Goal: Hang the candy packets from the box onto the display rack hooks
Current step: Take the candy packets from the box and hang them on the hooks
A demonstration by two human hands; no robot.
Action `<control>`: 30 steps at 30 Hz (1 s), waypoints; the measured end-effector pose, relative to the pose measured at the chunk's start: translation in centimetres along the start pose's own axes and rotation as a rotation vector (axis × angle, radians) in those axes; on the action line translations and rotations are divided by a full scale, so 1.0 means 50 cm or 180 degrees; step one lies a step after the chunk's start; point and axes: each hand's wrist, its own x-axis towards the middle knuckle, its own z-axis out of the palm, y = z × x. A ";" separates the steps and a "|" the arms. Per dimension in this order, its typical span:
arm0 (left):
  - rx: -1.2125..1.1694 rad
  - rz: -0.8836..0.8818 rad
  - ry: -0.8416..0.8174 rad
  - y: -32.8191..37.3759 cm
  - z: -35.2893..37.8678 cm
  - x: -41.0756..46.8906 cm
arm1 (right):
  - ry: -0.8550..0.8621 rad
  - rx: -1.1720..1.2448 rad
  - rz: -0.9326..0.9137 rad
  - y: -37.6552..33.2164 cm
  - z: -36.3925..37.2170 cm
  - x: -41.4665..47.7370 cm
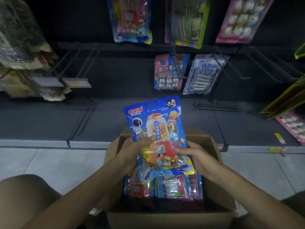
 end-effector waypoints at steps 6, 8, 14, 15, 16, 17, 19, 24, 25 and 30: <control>0.0326 0.0458 -0.0021 0.059 -0.019 0.005 | 0.0189 0.0173 -0.0677 -0.108 0.028 -0.003; 0.0270 0.0594 -0.0096 0.085 -0.018 -0.006 | 0.0244 0.0148 -0.0893 -0.163 0.043 -0.003; 0.0079 0.0813 -0.0231 0.127 -0.020 -0.049 | 0.0309 0.0178 -0.1300 -0.281 0.118 0.009; 0.0088 0.0870 -0.0243 0.133 -0.024 -0.054 | 0.0368 0.0096 -0.1311 -0.287 0.131 0.014; 0.0097 0.0921 -0.0266 0.139 -0.028 -0.057 | 0.0420 0.0029 -0.1355 -0.293 0.144 0.017; 0.0081 0.0956 -0.0269 0.146 -0.032 -0.057 | 0.0498 0.0004 -0.1405 -0.299 0.155 0.020; 0.0029 0.1059 -0.0252 0.165 -0.043 -0.056 | 0.0580 0.0066 -0.1524 -0.317 0.179 0.022; -0.0080 0.1461 0.0044 0.249 -0.060 -0.063 | 0.0642 0.0061 -0.1667 -0.363 0.214 0.039; -0.0077 0.1563 0.0127 0.268 -0.065 -0.060 | 0.0654 0.0029 -0.1670 -0.373 0.218 0.043; -0.0337 0.1946 0.0202 0.369 -0.071 -0.023 | 0.0742 0.0084 -0.1734 -0.429 0.236 0.091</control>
